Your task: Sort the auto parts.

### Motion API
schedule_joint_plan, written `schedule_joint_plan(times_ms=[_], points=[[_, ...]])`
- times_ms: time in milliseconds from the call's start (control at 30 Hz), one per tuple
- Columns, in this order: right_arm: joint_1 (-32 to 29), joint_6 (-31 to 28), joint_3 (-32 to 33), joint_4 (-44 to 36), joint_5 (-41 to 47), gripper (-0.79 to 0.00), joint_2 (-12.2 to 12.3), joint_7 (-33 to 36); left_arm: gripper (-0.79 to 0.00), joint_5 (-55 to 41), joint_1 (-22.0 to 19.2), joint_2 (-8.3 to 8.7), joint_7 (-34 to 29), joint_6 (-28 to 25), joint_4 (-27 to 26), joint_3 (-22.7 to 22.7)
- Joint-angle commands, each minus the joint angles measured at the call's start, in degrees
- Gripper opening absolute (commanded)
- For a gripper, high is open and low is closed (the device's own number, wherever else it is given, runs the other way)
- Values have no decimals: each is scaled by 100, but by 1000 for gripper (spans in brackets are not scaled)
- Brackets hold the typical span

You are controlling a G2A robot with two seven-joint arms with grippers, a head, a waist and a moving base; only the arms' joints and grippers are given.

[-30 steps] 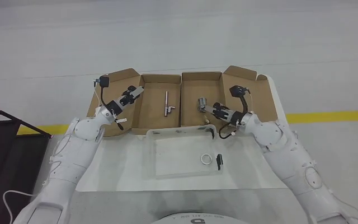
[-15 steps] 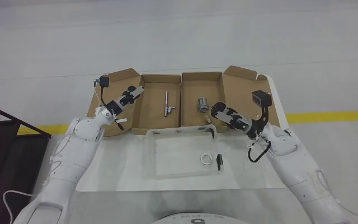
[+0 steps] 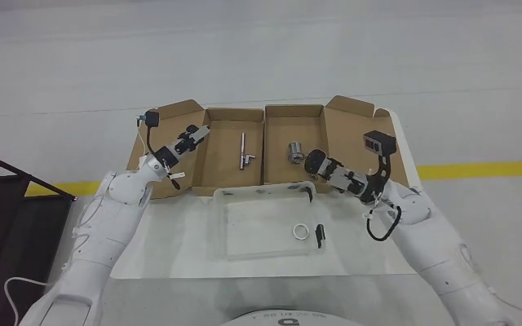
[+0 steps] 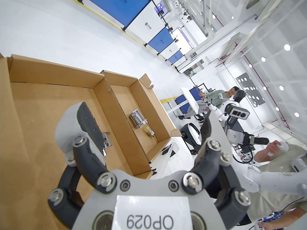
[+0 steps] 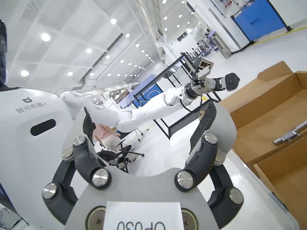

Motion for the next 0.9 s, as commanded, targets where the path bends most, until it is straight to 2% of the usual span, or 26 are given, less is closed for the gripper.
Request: schedule_joint_plan(times_ms=[0,100,300,400,533,600,633,733,867], points=[[10,702,41,-216,-1329,0,10,-94,0,0,0,0,0,0,0,0],[-44,1764,99,-717,-2683,0,60,109,0,0,0,0,0,0,0,0],[-304,2591,179,-1575,-3709,0,158,731,0,0,0,0,0,0,0,0],[-332,2833,-99,-1795,-4262,0,166,1072,0,0,0,0,0,0,0,0],[-286,3170,-356,-1868,-4799,0,151,1086,0,0,0,0,0,0,0,0],[-286,3233,-395,-1886,-4846,-31,155,1131,0,0,0,0,0,0,0,0],[-285,3260,-398,-1899,-4863,-74,160,1169,0,0,0,0,0,0,0,0],[-306,3317,-391,-1962,-4865,0,172,1197,0,0,0,0,0,0,0,0],[-327,3289,-378,-2009,-4737,0,171,1100,0,0,0,0,0,0,0,0]])
